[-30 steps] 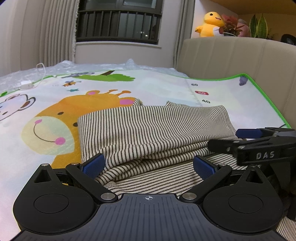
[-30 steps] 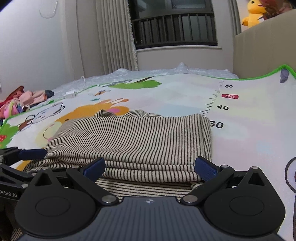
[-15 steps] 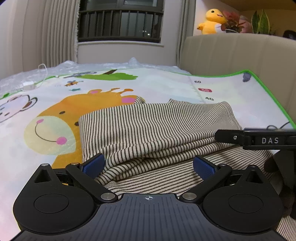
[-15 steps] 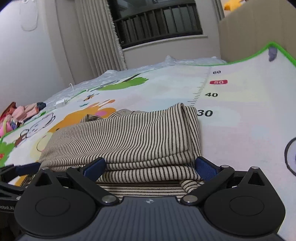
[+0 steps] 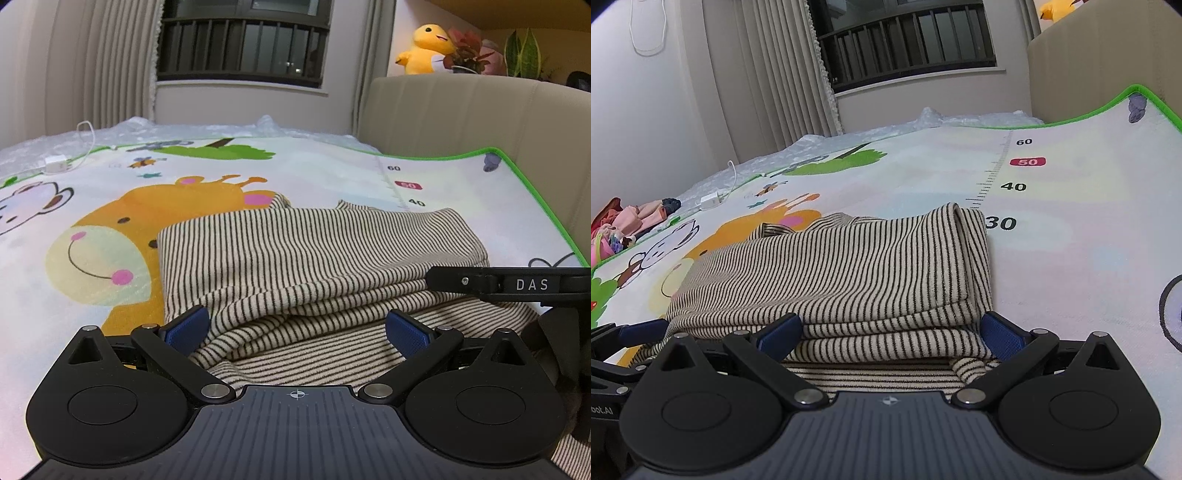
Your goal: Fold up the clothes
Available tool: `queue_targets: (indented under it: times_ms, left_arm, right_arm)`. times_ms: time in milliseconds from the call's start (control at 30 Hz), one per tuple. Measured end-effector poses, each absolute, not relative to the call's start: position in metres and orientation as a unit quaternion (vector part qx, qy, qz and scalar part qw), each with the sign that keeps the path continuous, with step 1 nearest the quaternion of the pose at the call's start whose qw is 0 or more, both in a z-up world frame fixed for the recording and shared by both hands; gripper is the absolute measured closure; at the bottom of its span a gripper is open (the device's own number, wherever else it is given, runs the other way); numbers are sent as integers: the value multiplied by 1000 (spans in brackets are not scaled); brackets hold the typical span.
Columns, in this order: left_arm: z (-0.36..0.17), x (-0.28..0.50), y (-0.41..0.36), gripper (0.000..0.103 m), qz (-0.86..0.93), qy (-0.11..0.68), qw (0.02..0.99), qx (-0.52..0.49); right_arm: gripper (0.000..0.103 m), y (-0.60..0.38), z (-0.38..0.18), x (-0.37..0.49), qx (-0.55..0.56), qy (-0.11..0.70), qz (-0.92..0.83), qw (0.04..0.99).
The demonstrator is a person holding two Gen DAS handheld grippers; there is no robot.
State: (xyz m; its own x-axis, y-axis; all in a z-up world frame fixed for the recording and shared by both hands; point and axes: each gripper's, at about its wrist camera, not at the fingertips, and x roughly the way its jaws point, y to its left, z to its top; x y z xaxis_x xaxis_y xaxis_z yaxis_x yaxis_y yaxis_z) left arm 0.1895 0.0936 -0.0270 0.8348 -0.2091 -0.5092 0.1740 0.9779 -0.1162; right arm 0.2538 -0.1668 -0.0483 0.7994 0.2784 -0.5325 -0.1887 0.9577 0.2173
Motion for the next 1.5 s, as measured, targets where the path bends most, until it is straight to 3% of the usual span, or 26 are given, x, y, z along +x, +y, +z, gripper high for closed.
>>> queue_targets:
  times_ms: [833,1333,1400,1467,1500]
  left_arm:
    - [-25,188,93,0,-100,266,958,-38]
    - [-25,188,85,0,-91,275,957,-10]
    - [-25,188,86,0,-92,275,957,-13]
    - [-25,188,87,0,-93,274,957,-17]
    - [-25,187,88,0,-94,273,957,-20]
  right_arm:
    - [0,-162,-49,261,59,318,126,938]
    - [1,-166,-12,237,5,266,96,959]
    - [10,-169,8,233,-12,238,96,967]
    - [41,-171,25,240,-8,236,113,965]
    - [44,-168,31,247,-1,245,124,962]
